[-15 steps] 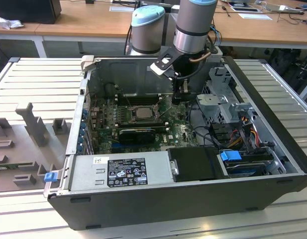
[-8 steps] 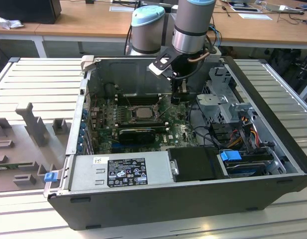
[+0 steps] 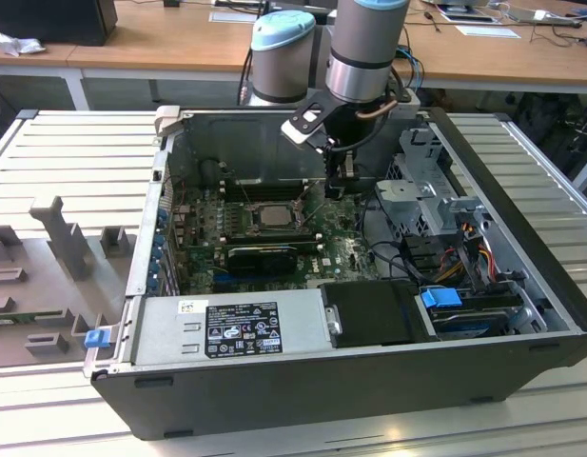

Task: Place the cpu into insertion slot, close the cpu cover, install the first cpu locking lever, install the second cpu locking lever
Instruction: 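Close the cpu cover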

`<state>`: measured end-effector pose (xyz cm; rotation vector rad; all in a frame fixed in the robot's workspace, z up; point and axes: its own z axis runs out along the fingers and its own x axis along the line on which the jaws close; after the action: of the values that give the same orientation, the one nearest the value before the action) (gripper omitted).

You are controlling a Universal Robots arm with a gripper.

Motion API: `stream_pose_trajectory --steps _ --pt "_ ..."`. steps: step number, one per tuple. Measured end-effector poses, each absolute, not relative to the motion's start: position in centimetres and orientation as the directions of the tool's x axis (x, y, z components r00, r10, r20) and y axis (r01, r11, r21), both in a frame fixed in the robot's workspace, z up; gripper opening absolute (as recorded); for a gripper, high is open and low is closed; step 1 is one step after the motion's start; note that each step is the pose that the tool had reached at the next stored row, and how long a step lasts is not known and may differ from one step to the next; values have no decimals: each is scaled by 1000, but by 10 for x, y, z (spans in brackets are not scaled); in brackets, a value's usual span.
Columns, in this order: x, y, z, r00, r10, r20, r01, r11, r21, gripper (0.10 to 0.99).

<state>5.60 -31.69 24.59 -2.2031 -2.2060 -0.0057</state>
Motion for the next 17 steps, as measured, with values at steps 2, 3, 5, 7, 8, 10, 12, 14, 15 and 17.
stream_pose_trajectory --steps 2,3,5,7,8,10,12,14,15,17 --pt "55 -317 246 -1 1000 19 1000 1 -14 106" --pt "54 -317 246 -1 1000 19 1000 1 -14 106" --pt "53 -317 246 -1 1000 19 1000 1 -14 106" --pt "51 -317 246 -1 1000 19 1000 1 -14 106" --pt "50 -317 246 -1 1000 19 1000 1 -14 106" --pt "47 -317 246 -1 1000 20 1000 1 -13 106" --pt "45 -317 246 -1 1000 20 1000 1 -13 106" --pt "43 -317 246 -1 1000 19 1000 1 -12 106" --pt "43 -317 246 -1 1000 19 1000 1 -12 106" --pt "42 -317 246 -1 1000 19 1000 1 -12 106"
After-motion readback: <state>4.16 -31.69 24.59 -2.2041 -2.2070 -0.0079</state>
